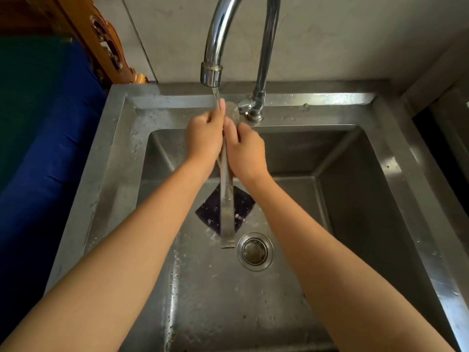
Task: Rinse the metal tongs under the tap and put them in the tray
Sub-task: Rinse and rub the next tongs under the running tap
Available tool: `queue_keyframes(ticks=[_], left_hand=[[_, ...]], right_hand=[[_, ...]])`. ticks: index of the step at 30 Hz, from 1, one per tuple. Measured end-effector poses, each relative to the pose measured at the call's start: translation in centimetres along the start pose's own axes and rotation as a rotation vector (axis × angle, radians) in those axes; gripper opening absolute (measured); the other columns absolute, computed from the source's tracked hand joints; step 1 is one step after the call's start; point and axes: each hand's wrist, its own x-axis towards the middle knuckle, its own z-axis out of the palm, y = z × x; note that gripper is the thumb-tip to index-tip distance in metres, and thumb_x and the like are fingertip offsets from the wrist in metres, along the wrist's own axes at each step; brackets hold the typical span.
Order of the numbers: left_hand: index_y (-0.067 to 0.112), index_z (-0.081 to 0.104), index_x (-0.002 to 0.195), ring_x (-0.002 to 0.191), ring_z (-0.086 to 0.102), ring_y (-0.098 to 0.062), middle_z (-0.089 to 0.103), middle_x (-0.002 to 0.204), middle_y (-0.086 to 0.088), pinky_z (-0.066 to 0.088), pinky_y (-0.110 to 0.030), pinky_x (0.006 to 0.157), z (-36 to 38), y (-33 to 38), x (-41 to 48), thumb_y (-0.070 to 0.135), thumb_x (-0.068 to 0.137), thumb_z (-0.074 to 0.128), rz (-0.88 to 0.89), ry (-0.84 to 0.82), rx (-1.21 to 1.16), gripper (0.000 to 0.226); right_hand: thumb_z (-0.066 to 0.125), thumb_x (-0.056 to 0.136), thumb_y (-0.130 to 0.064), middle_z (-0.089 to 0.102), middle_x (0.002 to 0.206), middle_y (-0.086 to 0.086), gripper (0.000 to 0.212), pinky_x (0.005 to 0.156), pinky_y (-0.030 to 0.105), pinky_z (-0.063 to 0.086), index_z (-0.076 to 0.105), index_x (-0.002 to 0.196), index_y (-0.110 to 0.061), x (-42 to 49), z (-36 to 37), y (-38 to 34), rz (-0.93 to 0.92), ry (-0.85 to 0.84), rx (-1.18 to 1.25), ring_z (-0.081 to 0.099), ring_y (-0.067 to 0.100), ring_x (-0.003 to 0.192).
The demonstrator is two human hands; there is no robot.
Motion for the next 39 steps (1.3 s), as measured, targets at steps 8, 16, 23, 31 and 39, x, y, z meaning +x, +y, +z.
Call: queue_keyframes(ticks=[8, 16, 23, 31, 39], left_hand=[[0.020, 0.057, 0.063, 0.053, 0.056, -0.011, 0.057, 0.057, 0.004, 0.046, -0.026, 0.053, 0.2, -0.5, -0.4, 0.048, 0.093, 0.043, -0.130, -0.026, -0.133, 0.044], [0.019, 0.054, 0.061, 0.041, 0.043, -0.009, 0.045, 0.043, 0.009, 0.036, -0.023, 0.042, -0.2, -0.7, -1.3, 0.053, 0.092, 0.039, -0.072, -0.104, -0.021, 0.049], [0.009, 0.063, 0.070, 0.072, 0.061, -0.027, 0.063, 0.077, -0.018, 0.052, -0.047, 0.073, -0.1, -0.4, -1.3, 0.052, 0.092, 0.043, -0.149, -0.047, -0.135, 0.052], [0.017, 0.060, 0.063, 0.080, 0.066, -0.032, 0.068, 0.077, -0.014, 0.052, -0.049, 0.084, -1.2, 0.5, -0.1, 0.045, 0.094, 0.043, -0.085, 0.067, -0.081, 0.045], [0.013, 0.061, 0.064, 0.061, 0.056, -0.020, 0.060, 0.063, -0.007, 0.043, -0.035, 0.060, -0.3, -0.3, -1.7, 0.046, 0.093, 0.045, -0.046, -0.021, -0.050, 0.047]], right_hand=[[0.040, 0.098, -0.029, 0.052, 0.063, -0.001, 0.037, 0.075, 0.043, 0.050, 0.047, 0.064, -0.020, 2.5, 0.3, -2.6, 0.048, 0.000, 0.073, 0.055, 0.020, 0.068], [0.039, 0.099, -0.030, 0.051, 0.057, -0.001, 0.044, 0.059, 0.030, 0.042, 0.046, 0.058, -0.017, 3.0, 0.1, -3.1, 0.078, 0.051, 0.049, 0.049, 0.013, 0.053], [0.043, 0.096, -0.034, 0.050, 0.059, -0.003, 0.036, 0.057, 0.031, 0.041, 0.045, 0.065, -0.014, 0.7, 0.8, -1.8, 0.046, 0.110, -0.010, 0.050, 0.015, 0.058], [0.041, 0.097, -0.034, 0.056, 0.069, 0.003, 0.033, 0.065, 0.036, 0.046, 0.050, 0.074, -0.013, 0.3, 2.1, -2.9, 0.057, 0.076, 0.037, 0.057, 0.023, 0.071], [0.037, 0.098, -0.029, 0.065, 0.083, 0.015, 0.033, 0.078, 0.045, 0.050, 0.051, 0.074, -0.012, 1.4, 0.6, -3.5, 0.050, 0.190, -0.066, 0.060, 0.029, 0.079]])
